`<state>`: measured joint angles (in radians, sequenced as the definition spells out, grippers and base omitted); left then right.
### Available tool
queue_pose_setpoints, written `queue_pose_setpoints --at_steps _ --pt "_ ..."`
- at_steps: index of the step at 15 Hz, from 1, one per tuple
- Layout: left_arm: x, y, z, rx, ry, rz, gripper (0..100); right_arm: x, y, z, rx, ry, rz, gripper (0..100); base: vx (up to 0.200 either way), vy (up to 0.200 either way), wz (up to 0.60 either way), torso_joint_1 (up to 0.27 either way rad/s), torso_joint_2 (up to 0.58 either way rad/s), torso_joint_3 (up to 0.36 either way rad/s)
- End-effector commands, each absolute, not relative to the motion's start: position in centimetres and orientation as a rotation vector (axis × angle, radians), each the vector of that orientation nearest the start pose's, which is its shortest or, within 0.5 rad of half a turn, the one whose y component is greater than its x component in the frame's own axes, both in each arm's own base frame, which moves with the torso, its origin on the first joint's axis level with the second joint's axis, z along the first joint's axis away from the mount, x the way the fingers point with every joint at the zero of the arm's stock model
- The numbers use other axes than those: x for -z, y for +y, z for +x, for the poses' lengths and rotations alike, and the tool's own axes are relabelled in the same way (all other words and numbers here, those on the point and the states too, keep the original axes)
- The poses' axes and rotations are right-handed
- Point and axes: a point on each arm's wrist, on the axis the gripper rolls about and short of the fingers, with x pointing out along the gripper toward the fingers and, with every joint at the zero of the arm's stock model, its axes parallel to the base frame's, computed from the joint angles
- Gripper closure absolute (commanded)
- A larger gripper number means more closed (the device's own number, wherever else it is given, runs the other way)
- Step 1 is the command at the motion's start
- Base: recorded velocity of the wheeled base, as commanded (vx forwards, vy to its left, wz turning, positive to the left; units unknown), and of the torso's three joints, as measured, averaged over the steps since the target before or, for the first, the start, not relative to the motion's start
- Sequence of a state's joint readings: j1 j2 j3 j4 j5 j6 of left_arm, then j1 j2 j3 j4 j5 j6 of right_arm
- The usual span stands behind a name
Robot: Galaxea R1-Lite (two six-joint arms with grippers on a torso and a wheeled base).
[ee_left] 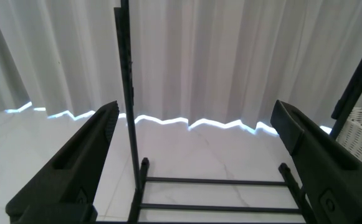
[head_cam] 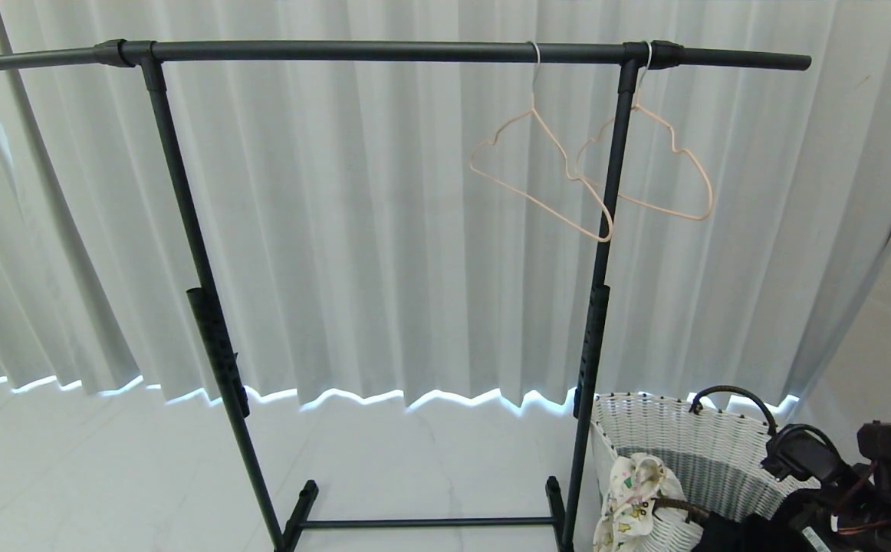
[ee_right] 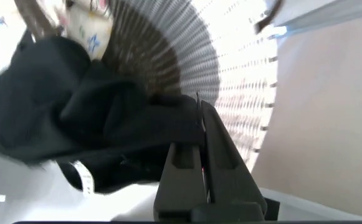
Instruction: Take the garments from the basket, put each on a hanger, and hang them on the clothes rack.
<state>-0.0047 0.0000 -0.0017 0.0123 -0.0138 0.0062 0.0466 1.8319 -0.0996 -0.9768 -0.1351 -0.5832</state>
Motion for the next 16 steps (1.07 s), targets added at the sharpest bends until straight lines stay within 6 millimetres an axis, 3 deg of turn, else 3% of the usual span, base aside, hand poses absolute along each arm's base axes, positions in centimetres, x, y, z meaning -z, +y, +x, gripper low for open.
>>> queue_pose_setpoints --at_steps 1,3,5,8,10,16 --pt "-7.5 0.0 -2.3 0.018 0.012 0.006 0 -7.5 0.6 19.1 -0.091 0.612 -0.603 100 0.0 0.0 0.0 0.0 0.0 0.0" --pt "-7.5 0.0 -2.3 0.018 0.012 0.008 0 -11.6 0.8 19.0 -0.09 0.58 -0.58 100 0.0 0.0 0.0 0.0 0.0 0.0" --pt "-7.5 0.0 -2.3 0.018 0.012 0.008 0 -18.3 1.7 18.3 -0.127 0.588 -0.542 100 -0.1 0.0 0.0 0.006 0.0 -0.001" --pt "-7.5 0.0 -2.3 0.018 0.012 0.009 0 -23.8 2.9 17.8 -0.181 0.564 -0.531 100 -0.2 0.0 0.0 0.005 0.01 0.001" --pt "-7.5 0.0 -2.3 0.018 0.012 0.009 0 -25.2 3.6 17.8 -0.207 0.547 -0.542 100 -0.2 0.0 0.0 -0.002 0.0 0.005" --pt "-7.5 0.0 -2.3 0.018 0.012 0.009 0 -25.5 4.6 17.3 -0.263 0.516 -0.558 100 -0.2 0.0 0.0 0.003 0.0 0.005"
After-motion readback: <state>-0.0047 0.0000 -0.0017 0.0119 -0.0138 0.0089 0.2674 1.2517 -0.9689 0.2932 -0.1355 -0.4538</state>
